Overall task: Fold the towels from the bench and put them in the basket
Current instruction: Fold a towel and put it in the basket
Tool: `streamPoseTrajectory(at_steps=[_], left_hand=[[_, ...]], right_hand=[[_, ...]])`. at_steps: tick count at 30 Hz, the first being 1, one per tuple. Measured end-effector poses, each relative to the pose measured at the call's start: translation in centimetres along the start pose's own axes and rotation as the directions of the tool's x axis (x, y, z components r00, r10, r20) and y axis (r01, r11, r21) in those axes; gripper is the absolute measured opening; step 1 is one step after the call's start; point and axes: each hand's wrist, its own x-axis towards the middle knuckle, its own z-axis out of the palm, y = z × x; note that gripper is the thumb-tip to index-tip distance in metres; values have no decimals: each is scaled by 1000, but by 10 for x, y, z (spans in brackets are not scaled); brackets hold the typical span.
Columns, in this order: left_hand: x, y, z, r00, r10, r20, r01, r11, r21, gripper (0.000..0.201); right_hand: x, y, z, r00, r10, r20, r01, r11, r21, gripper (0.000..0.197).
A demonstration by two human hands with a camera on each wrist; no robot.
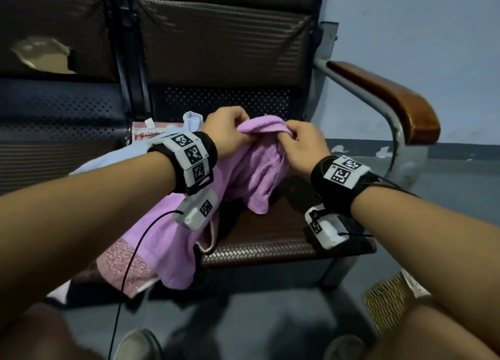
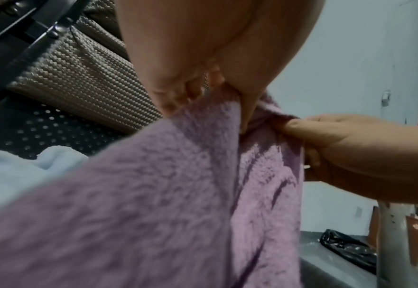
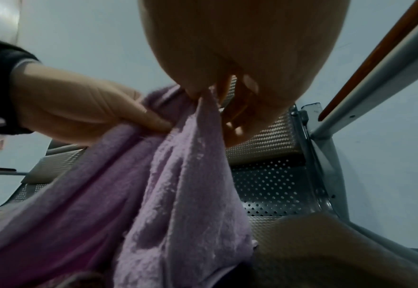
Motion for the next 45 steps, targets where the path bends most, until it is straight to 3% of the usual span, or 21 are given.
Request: streamPoseTrajectory(at_steps=[4,7,12,15,19,21,23,26,28,30,33,36,38,42,45], left_hand=[[0,-6,-1,988,-98,-121,103,994,33,10],[1,-4,-5,966,-190,-176,197,980,23,22],[0,7,-5,917,-393,-68,386,917,-97,40],[0,10,-8,897,-441,17,431,866,-253,30],[-5,11,-12,911,-406,-77,347,853,-391,20],[-5,13,-15,916,-394,-74,326,840,-434,24],[-5,18,-19,920,-391,-19,331,805,-493,29],[-2,24,-26,902,-429,54,401,783,-476,31],[-1,26,-29,907,-418,56,400,809,-431,39],[-4,31,-29,917,-396,54,381,827,-414,38],[-13,38,-29,944,-331,7,301,849,-433,30],[-18,41,-29,952,-306,21,276,825,-493,25],[-22,43,-29,952,-298,70,287,792,-538,18],[-26,49,-23,952,-282,122,289,688,-665,22],[-24,51,-23,962,-257,87,240,656,-715,22]], right_hand=[[-2,4,-13,999,4,-48,-2,999,34,21],[-3,5,-20,989,51,-141,-35,993,114,20],[-5,-9,-26,976,29,-217,31,963,269,19],[-10,-18,-30,978,-68,-196,117,960,254,20],[-23,-16,-26,983,-185,11,184,979,84,7],[-30,-15,-24,974,-203,99,194,977,92,14],[-33,-18,-25,959,-263,109,251,962,112,25],[-33,-28,-27,915,-341,214,344,939,25,38],[-35,-30,-22,875,-306,376,372,921,-115,38],[-37,-30,-17,855,-170,490,315,921,-229,37],[-32,-27,-15,920,-13,391,166,918,-361,42],[-24,-31,-19,973,-3,229,63,966,-253,38],[-26,-39,-16,963,-36,267,70,991,-116,26],[-42,-52,1,913,-10,407,18,1000,-16,55],[-40,-48,13,906,4,424,4,1000,-19,38]])
